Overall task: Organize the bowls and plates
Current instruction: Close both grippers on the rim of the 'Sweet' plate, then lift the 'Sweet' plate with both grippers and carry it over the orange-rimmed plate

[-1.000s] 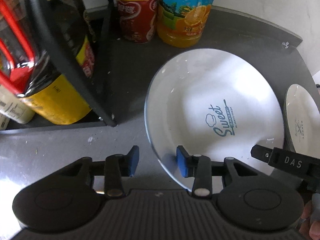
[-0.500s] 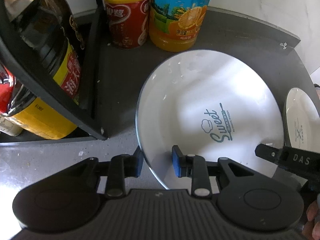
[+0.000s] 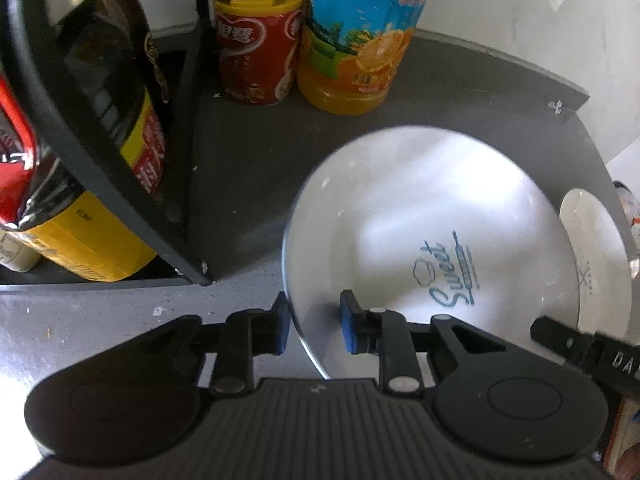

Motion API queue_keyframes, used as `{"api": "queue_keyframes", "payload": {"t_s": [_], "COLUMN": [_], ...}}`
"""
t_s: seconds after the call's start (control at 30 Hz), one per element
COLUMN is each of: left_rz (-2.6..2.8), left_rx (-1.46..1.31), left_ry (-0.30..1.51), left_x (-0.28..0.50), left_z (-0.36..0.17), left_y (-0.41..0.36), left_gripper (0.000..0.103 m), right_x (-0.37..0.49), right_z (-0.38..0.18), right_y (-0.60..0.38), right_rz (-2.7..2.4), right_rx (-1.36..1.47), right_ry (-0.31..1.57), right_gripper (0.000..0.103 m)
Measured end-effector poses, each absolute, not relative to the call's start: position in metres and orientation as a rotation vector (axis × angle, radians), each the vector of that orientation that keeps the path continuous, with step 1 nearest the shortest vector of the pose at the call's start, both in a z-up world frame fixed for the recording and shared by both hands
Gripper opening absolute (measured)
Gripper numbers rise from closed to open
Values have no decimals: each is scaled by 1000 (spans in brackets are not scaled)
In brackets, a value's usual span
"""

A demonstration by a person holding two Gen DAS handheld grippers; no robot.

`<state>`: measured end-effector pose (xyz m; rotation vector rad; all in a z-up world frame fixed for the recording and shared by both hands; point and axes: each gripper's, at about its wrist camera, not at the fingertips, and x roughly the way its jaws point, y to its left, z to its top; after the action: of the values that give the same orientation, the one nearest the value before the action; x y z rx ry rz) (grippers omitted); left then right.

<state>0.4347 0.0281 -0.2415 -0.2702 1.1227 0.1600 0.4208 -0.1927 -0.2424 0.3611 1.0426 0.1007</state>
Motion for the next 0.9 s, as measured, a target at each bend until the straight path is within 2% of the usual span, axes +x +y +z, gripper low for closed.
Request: {"api": "queue_keyframes", "payload": {"t_s": [0.4, 0.9], "left_rz": [127, 194], "left_rx": [-340, -386], "left_ry": [1085, 1019], "left_x": [420, 383], "left_z": [-222, -202], "left_y": [43, 46], "left_gripper": [13, 11], "right_x": [399, 376], "right_z": [-234, -216], "right_y": [-198, -203], "right_rz": [154, 258], "right_rx": [333, 308], "right_ry": [982, 949], "right_gripper": [10, 10]}}
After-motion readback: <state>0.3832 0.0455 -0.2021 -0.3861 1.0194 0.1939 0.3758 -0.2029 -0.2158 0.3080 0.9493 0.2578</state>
